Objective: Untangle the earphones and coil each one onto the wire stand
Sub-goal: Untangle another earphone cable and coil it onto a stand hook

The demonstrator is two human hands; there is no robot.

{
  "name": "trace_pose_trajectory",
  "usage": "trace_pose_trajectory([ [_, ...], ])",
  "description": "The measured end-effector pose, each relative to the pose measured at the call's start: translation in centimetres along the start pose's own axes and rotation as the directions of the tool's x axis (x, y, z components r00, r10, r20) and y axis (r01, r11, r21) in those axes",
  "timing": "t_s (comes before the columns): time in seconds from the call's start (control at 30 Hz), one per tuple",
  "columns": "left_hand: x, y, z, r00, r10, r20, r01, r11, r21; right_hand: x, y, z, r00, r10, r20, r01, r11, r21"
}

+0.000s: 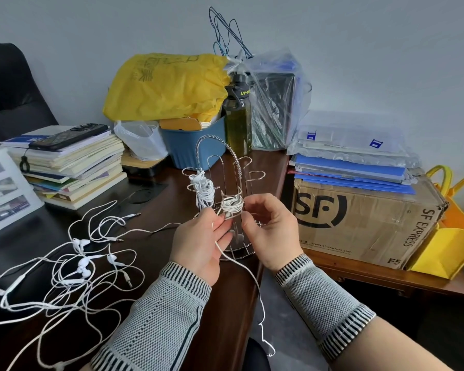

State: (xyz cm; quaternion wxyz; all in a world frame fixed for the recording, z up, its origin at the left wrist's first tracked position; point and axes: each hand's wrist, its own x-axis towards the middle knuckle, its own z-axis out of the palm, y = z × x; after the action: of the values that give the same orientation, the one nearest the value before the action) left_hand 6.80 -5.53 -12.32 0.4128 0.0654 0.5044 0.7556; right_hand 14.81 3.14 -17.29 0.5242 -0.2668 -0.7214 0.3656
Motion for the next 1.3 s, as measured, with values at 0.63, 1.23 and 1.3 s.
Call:
trace_pose_trajectory([
  [0.63, 0.1, 1.1, -0.4, 0.999, -0.048, -0.018, 0.048, 0.999, 0.009, 0.1, 0.1, 0.2, 0.997, 0.054, 0.052, -0.042, 0.977, -0.208],
  [1.23, -0.4, 1.3, -0.1, 0.999, -0.048, -0.003, 0.048, 0.998, 0.047, 0.0, -0.5, 1.2, 0.988, 0.144, 0.048, -0.128, 0.961, -0.247],
  [1.3, -0.6, 1.5, -0.1, 0.999, -0.038, -0.007, 0.038, 0.999, 0.037, -0.1, -0.6, 1.2, 0.988, 0.149, 0.036, -0.135, 0.960, -0.246],
])
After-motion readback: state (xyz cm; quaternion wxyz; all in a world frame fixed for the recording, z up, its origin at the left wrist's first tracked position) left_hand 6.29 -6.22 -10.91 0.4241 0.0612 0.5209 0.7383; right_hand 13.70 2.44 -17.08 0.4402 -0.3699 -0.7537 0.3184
